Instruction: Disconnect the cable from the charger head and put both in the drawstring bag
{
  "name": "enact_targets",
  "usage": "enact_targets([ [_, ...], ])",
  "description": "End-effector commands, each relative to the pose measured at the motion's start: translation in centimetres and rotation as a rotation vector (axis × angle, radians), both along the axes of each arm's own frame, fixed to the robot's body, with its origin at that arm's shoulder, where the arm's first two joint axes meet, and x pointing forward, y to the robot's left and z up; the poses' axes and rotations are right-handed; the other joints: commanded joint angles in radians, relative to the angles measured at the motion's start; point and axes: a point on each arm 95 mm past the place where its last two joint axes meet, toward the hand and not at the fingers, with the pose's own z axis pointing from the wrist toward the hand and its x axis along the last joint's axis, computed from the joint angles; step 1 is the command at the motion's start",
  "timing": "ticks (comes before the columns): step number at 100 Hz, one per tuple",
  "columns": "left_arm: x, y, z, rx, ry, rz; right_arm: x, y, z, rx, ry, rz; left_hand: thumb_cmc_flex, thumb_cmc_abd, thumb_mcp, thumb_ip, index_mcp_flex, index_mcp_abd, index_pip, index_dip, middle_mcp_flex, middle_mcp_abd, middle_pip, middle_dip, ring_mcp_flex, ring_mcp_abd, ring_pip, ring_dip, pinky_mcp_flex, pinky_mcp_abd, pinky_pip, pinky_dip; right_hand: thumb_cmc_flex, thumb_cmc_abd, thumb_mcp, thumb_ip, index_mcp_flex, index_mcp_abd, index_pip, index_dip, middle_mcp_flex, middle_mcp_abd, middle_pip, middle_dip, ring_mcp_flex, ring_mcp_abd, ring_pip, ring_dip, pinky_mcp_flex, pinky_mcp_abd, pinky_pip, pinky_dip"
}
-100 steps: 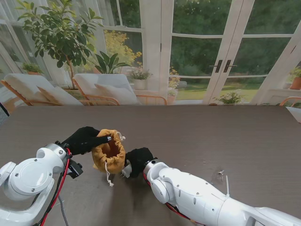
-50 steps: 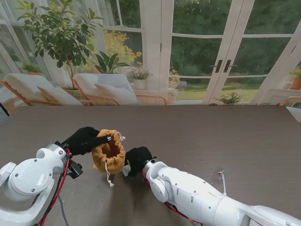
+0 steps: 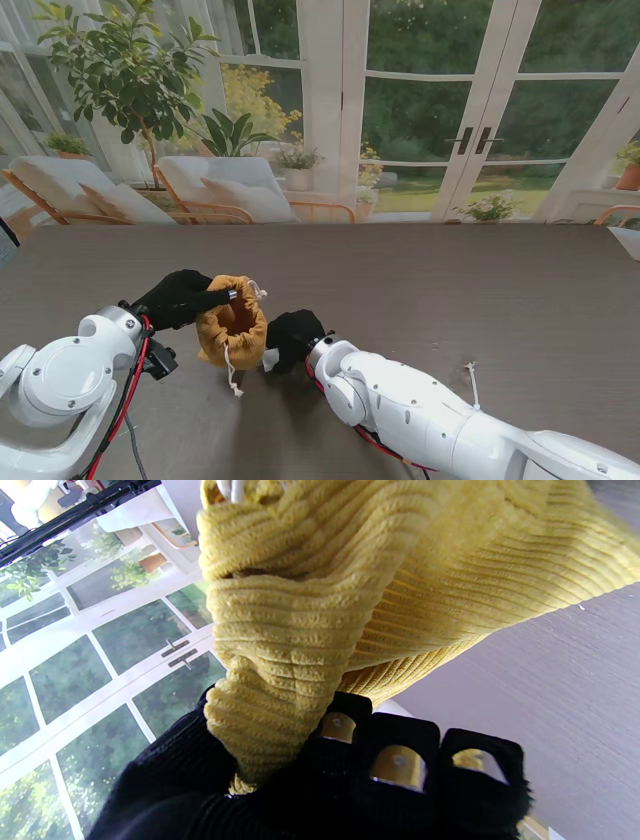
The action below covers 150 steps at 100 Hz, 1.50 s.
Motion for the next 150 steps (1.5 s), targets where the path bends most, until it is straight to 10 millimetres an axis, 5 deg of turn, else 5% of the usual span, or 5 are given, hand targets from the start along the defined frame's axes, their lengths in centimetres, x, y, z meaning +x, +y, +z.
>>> enact_targets([
  [1,-0.1,-0.3,-0.1,-0.010,0.013,-0.011,-1.2,-2.1,-3.1,-0.076,0.053,-0.009,0.023,0.062,-0.002,-0.005,-0.008,0.116,-0.013,0.005,-0.008,-0.003,0.002,0.017,0.000,-0.051,0.023,0.006,0.007,0.012,0.059,0.024,0.133,0.078,0.043,0.072,0.086,0.020,0.176,0.083,0.036,0.029,0.056,0.037,0.007,-0.077,0.034,0.008,0.480,-0.015,0.058,0.011],
  [22,0.0,-0.3,-0.1,-0.009,0.012,-0.004,-1.2,-2.8,-2.6,-0.070,0.025,0.011,0.021,0.063,-0.001,-0.005,-0.007,0.116,-0.013,0.005,-0.007,-0.003,0.001,0.017,0.002,-0.049,0.021,0.005,0.007,0.014,0.059,0.023,0.111,0.123,0.070,0.070,0.055,0.085,0.212,0.108,0.033,0.042,0.059,0.051,0.006,-0.057,0.021,-0.007,0.477,-0.005,0.049,0.008],
  [58,0.0,-0.3,-0.2,-0.009,0.013,0.002,-0.7,-3.5,0.2,-0.033,-0.007,-0.017,0.020,0.062,0.002,-0.006,-0.007,0.118,-0.015,0.004,-0.005,-0.001,-0.001,0.016,0.003,-0.046,0.020,0.005,0.009,0.016,0.060,0.022,0.103,0.132,0.078,0.069,0.043,0.086,0.223,0.118,0.029,0.037,0.062,0.051,0.006,-0.056,0.021,-0.011,0.477,-0.005,0.043,0.008],
  [116,1.8,-0.7,-0.7,0.014,0.040,-0.030,1.3,-7.3,11.8,-0.040,-0.071,-0.145,0.022,0.061,0.001,-0.006,-0.007,0.117,-0.014,0.004,-0.006,-0.002,-0.001,0.016,0.003,-0.048,0.020,0.005,0.010,0.014,0.061,0.022,0.114,0.131,0.076,0.074,0.042,0.104,0.222,0.122,0.028,0.053,0.066,0.052,0.006,-0.047,0.033,-0.009,0.478,0.000,0.051,0.015],
  [150,3.6,-1.8,-1.2,0.023,0.067,-0.066,-0.9,-7.8,17.9,0.012,-0.147,-0.147,0.021,0.061,0.002,-0.006,-0.007,0.117,-0.013,0.005,-0.003,-0.006,-0.001,0.016,0.008,-0.052,0.020,0.003,0.016,0.011,0.064,0.019,0.117,0.115,0.075,0.075,0.052,0.114,0.215,0.125,0.039,0.061,0.062,0.050,0.005,-0.044,0.040,-0.007,0.478,0.010,0.053,0.016],
])
